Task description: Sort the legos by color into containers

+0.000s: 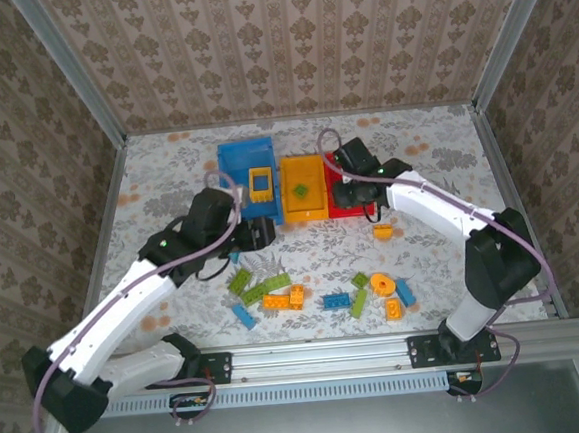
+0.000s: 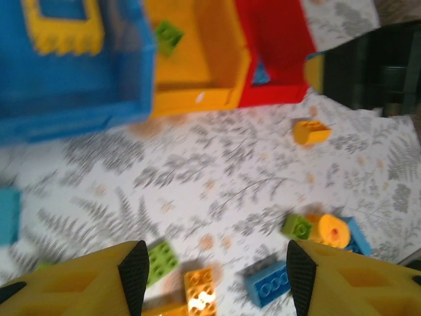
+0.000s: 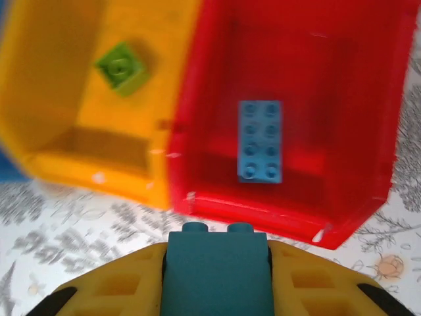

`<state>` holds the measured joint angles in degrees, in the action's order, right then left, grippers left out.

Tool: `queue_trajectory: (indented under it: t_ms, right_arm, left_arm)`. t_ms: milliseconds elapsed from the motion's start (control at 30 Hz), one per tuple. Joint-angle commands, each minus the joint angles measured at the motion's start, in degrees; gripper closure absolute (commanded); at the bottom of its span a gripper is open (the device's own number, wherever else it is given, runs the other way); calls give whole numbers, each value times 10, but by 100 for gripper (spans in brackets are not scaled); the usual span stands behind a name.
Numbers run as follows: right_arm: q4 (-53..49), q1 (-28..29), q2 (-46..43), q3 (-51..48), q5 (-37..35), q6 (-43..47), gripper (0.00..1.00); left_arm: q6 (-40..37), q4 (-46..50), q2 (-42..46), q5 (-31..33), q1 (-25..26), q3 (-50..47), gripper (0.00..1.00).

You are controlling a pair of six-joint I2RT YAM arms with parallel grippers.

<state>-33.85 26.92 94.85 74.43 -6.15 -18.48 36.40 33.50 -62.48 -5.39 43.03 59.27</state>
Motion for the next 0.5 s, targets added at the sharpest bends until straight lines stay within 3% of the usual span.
queue_trajectory:
  t_ms: [0,233,467]
  right_arm:
    - [-19,-21,57,35,22,-56,71]
    - [-23,-40,143,91,51,-80,71]
    - [-7,-41,134,73,54,-88,73]
  left_arm:
    - [-45,-41,-53,-9,18,49,39]
    - [-45,-64,-99,-11,35,75,39]
    - [-39,-56,-81,-2,38,58,39]
